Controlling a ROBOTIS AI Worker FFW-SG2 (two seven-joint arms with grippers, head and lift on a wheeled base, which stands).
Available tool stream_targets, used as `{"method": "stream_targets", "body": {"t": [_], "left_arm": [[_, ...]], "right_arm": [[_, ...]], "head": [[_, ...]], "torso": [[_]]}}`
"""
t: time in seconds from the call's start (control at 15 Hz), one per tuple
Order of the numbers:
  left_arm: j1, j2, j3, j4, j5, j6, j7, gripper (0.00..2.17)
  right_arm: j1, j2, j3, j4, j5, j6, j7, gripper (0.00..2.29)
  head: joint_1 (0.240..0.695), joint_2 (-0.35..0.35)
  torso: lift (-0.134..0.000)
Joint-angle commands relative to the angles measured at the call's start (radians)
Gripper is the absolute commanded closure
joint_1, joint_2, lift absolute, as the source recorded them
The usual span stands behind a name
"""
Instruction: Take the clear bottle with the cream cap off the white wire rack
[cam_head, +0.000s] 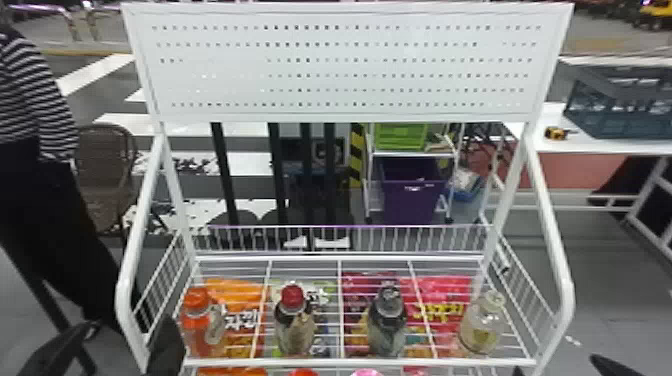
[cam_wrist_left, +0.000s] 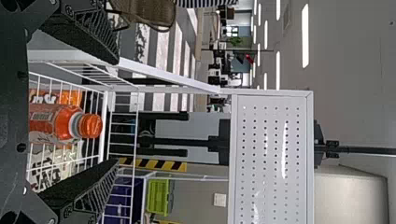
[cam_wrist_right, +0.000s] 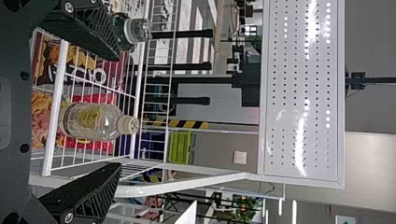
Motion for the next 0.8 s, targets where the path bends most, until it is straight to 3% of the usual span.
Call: {"method": "stream_targets", "body": {"t": [0.0, 0.73], "left_arm": [[0.0, -0.001, 0.0, -0.002, 0.0, 0.0, 0.0, 0.14], [-0.006, -0.001, -0.006, -0.001, 0.0, 0.0, 0.0, 0.14]], "right_arm": [[0.0, 0.0, -0.002, 0.003, 0.0, 0.0, 0.001, 0.09], [-0.006, 0.001, -0.003, 0.018, 0.0, -0.009, -0.001, 0.1]], "head": [[0.499, 0.0], [0.499, 0.0]], "torso": [[0.0], [0.0]]}}
